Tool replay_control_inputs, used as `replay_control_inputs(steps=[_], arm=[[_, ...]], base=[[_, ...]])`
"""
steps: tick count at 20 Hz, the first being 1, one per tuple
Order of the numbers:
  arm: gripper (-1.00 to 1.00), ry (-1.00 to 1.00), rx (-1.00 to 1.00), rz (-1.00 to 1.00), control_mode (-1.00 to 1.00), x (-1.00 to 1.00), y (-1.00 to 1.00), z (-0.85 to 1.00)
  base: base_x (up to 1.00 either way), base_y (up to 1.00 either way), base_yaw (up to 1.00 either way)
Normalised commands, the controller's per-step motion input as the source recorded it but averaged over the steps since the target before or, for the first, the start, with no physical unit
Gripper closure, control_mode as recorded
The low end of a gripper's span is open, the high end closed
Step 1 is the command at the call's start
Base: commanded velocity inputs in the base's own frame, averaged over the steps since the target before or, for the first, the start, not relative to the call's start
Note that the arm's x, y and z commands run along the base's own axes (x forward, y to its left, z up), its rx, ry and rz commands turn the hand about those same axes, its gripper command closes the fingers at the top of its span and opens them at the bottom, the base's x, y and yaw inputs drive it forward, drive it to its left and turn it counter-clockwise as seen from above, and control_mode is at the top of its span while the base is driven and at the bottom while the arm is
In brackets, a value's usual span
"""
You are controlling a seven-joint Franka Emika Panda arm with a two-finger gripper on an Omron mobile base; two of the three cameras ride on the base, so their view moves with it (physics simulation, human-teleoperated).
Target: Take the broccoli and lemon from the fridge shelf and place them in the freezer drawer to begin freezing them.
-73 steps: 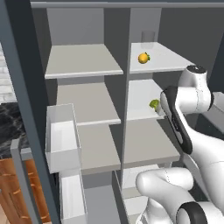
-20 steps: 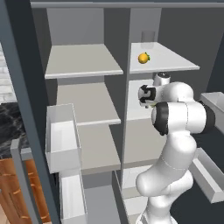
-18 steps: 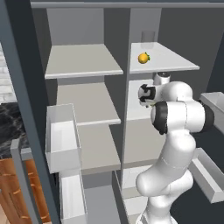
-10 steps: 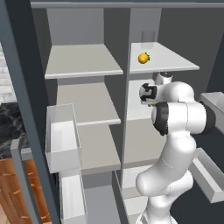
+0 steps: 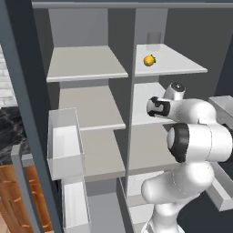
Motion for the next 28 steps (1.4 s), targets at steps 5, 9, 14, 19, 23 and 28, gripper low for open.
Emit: replay_control_inputs(steps=[5,9,14,19,23,28], arm=[[1.00,0.00,0.00,0.00,-1.00,-0.50,0.45,0.26],[1.00,0.00,0.01,0.00,-1.00,-0.88,0.21,0.44],[1.00,0.00,0.02,0.00,-1.00,-0.99,0.15,0.47],[1.00,0.04,0.00,0.00,-1.00,-1.00,0.21,0.36],[1.00,0.08,0.00,0.00,-1.00,-0.89,0.27,0.19],[1.00,0.01,0.00,0.00,-1.00,-0.56,0.13,-0.15]], base=[[0.00,0.00,0.00],[0.00,0.00,0.00],[0.00,0.00,0.00],[0.00,0.00,0.00],[0.00,0.00,0.00],[0.00,0.00,0.00]])
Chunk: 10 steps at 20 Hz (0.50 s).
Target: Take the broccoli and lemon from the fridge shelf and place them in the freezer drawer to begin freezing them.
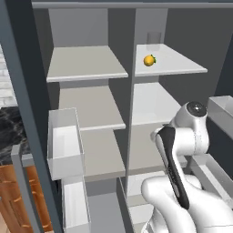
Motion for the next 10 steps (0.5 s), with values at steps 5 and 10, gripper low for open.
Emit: replay_control_inputs(steps=[5,10], arm=[[1.00,0.01,0.00,0.00,-1.00,-0.26,0.00,-0.13],[1.00,0.01,0.00,0.00,1.00,-0.13,0.00,-0.03]], base=[[0.00,0.00,0.00],[-0.54,0.03,0.00]])
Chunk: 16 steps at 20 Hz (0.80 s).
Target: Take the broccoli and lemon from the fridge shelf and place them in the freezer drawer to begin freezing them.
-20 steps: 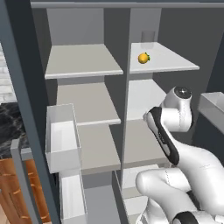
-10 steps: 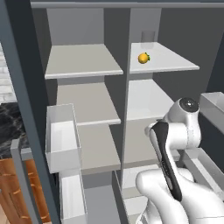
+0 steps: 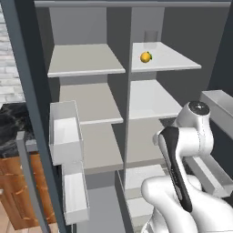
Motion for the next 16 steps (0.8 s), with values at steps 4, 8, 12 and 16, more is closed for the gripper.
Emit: replay_control_inputs(steps=[4,8,12,16], arm=[[1.00,0.00,0.00,0.00,1.00,0.00,0.00,0.00],[1.00,0.00,0.00,0.00,1.00,0.00,0.00,0.00],[1.00,0.00,0.00,0.00,1.00,0.00,0.00,0.00],[1.00,0.00,0.00,0.00,1.00,0.00,0.00,0.00]], base=[[-1.00,0.04,0.01],[-0.97,0.10,0.03],[-0.65,0.29,0.09],[-0.44,0.27,0.13]])
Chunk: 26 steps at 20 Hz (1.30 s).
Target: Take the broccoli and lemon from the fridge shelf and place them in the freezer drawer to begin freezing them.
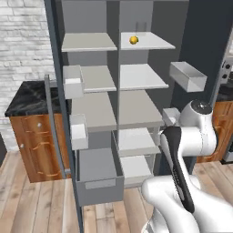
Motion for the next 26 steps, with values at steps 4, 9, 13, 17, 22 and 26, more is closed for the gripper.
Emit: replay_control_inputs(steps=[4,9,13,17,22,26], arm=[[1.00,0.00,0.00,0.00,1.00,0.00,0.00,0.00],[1.00,0.00,0.00,0.00,1.00,0.00,0.00,0.00],[1.00,0.01,0.00,0.14,-1.00,0.00,0.05,-0.22],[1.00,0.08,0.00,0.28,-1.00,0.56,0.00,-0.43],[1.00,0.06,0.02,0.34,-1.00,0.89,0.00,-0.49],[1.00,0.08,0.00,0.30,-1.00,0.87,0.20,-0.54]], base=[[-0.03,0.32,0.18],[0.00,0.27,0.19],[0.00,0.04,0.05],[0.00,0.00,0.00],[0.00,0.00,0.00],[0.00,0.00,0.00]])
